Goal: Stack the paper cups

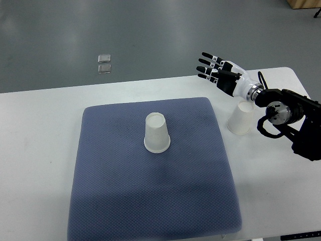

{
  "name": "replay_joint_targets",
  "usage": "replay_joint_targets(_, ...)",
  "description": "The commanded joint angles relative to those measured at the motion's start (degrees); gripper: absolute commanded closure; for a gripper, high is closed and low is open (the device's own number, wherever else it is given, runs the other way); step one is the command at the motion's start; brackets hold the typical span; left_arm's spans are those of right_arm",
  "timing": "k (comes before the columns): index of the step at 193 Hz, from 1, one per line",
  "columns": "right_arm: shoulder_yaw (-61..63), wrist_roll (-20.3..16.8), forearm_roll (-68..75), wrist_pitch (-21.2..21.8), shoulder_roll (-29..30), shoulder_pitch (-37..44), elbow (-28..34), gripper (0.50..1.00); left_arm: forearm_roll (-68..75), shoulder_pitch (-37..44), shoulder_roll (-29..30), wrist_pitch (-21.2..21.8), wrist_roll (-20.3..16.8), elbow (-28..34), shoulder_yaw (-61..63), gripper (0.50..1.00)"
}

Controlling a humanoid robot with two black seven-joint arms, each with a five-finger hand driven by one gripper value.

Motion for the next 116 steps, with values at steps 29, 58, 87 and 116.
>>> replay_joint_targets(29, -23.81, -0.15, -1.61, 2.44, -6.06, 12.72, 0.47, 0.574, 0.06, 0.0, 0.0, -0.08, 0.0, -0.21, 0.0, 0.5)
replay_joint_targets(58, -42.35, -0.24, -1.7, 3.58, -8.97, 24.59, 3.81, 0.574, 0.06, 0.0, 0.0, -0.08, 0.0, -0.21, -0.09, 0.5)
replay_joint_targets(87, -67.56, -0.32, -2.76, 4.63, -8.17, 40.4, 6.71, 0.574, 0.06, 0.09, 0.0, -0.17, 0.18, -1.35, 0.0, 0.5)
replay_joint_targets(116, -80.23, -0.32, -8.55, 7.8, -5.72, 52.71, 11.37, 0.574, 0.06, 0.09, 0.0, -0.17, 0.18, -1.44, 0.09, 0.5)
